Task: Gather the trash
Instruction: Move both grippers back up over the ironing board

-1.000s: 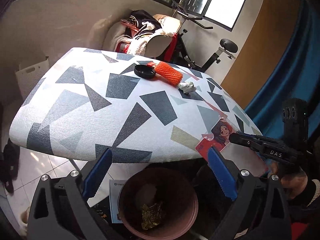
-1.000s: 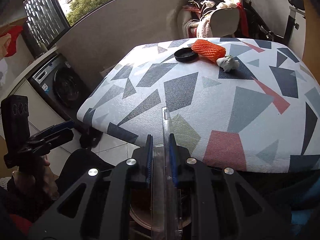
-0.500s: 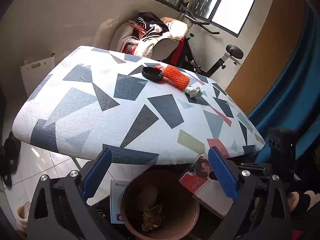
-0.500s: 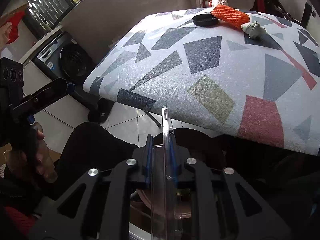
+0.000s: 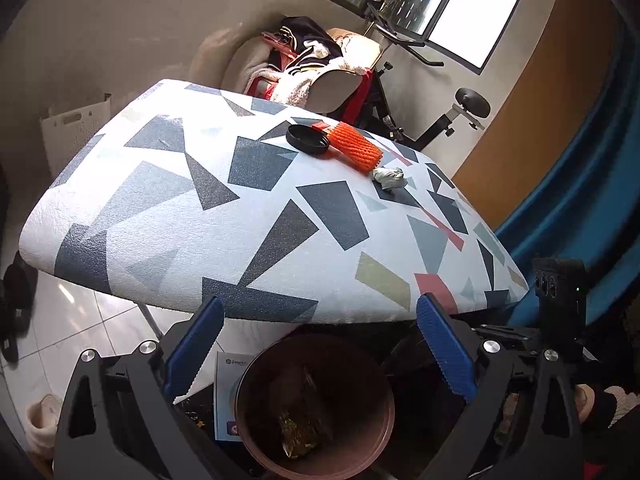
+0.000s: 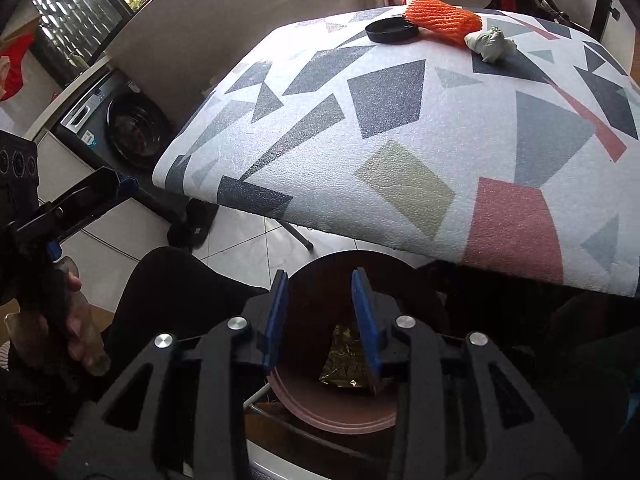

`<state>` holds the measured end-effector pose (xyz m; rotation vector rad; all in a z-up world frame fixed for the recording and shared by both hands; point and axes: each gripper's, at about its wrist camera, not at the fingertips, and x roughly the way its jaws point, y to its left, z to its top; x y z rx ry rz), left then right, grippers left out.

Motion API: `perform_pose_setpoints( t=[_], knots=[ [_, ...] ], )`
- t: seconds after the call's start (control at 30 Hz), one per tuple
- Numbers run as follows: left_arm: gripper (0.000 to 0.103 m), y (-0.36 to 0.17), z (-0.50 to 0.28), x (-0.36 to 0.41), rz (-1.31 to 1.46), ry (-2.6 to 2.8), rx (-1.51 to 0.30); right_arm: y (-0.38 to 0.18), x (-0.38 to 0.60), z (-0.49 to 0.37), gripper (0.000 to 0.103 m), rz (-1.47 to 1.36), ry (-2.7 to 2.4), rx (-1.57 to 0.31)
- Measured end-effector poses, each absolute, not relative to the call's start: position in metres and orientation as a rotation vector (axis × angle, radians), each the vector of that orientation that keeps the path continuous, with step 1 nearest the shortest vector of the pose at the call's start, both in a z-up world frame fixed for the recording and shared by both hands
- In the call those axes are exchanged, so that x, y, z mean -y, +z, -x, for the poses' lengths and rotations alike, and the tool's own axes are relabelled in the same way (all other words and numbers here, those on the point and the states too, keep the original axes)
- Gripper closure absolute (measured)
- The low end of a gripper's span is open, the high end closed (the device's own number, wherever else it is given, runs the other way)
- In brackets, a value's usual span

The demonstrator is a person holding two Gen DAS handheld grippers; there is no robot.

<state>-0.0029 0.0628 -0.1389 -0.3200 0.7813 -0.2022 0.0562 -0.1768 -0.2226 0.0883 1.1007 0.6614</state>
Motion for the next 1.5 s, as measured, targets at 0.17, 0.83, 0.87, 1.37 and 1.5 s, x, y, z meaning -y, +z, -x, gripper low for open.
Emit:
perform_pose_setpoints(
  t=[0.17,0.83,0.87,1.37,1.5],
  knots=[
    [0.009,-0.139,0.004,-0.064,0.321,-0.196,-0.781,-0.223,0.183,-0.059,0.008,-0.099,0.602,-1.096],
    [0.006,-0.141,0.000,-0.067,0.316,-0.159,-0.757,-0.226,0.207,-0.078,0.006,-0.092,0.420,-1.105],
    [0.006,-0.141,-0.002,-0.067,0.316,-0.161,-0.761,-0.222,0.210,-0.080,0.006,-0.091,0.416,-1.079],
    [0.006,-0.127,-0.046,-0.074,0.249,-0.135,-0.653,-0.185,0.237,-0.139,0.006,-0.021,0.369,-0.863],
    [0.006,-0.126,-0.070,-0.080,0.255,-0.143,-0.657,-0.180,0.237,-0.174,0.006,0.024,0.306,-0.852]
  ],
)
